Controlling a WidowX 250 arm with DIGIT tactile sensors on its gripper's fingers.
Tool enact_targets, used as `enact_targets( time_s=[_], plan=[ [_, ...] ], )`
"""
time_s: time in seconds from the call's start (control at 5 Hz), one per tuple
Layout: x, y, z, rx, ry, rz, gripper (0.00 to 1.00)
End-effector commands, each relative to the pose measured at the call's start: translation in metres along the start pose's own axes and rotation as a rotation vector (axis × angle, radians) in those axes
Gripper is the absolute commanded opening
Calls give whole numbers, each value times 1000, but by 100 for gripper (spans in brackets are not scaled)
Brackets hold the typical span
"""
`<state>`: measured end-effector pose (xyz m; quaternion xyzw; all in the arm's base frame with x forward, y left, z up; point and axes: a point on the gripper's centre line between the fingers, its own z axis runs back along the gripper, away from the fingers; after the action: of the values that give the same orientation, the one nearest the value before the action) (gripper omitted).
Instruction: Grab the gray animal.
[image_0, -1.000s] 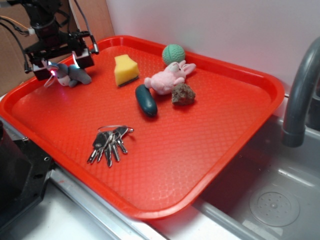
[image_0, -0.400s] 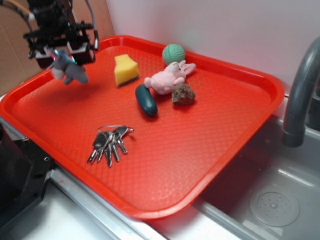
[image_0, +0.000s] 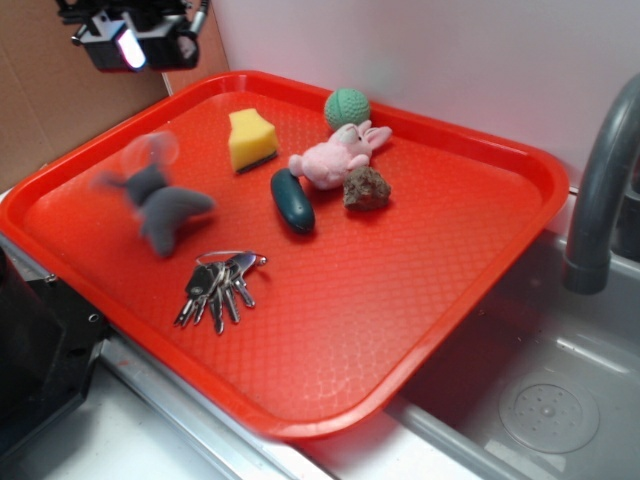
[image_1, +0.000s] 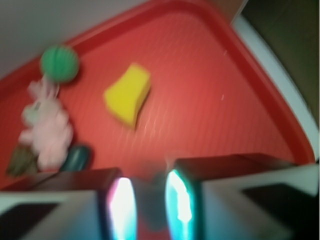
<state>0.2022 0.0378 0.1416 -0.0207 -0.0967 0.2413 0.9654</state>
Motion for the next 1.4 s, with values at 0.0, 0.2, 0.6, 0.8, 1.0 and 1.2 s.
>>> enact_targets(
  time_s=[0.0, 0.2, 0.6, 0.8, 1.0, 1.2],
  plan=[
    [-15, -8, 46, -48, -62, -101, 0],
    [-24, 21, 35, 25, -87, 138, 100],
    [-44, 43, -10, 2, -2, 669, 100],
    [-56, 35, -35, 126, 60, 913, 100],
    [-57, 23, -58, 212, 128, 1163, 100],
    [-63, 27, -72, 290, 147, 1196, 100]
  ],
)
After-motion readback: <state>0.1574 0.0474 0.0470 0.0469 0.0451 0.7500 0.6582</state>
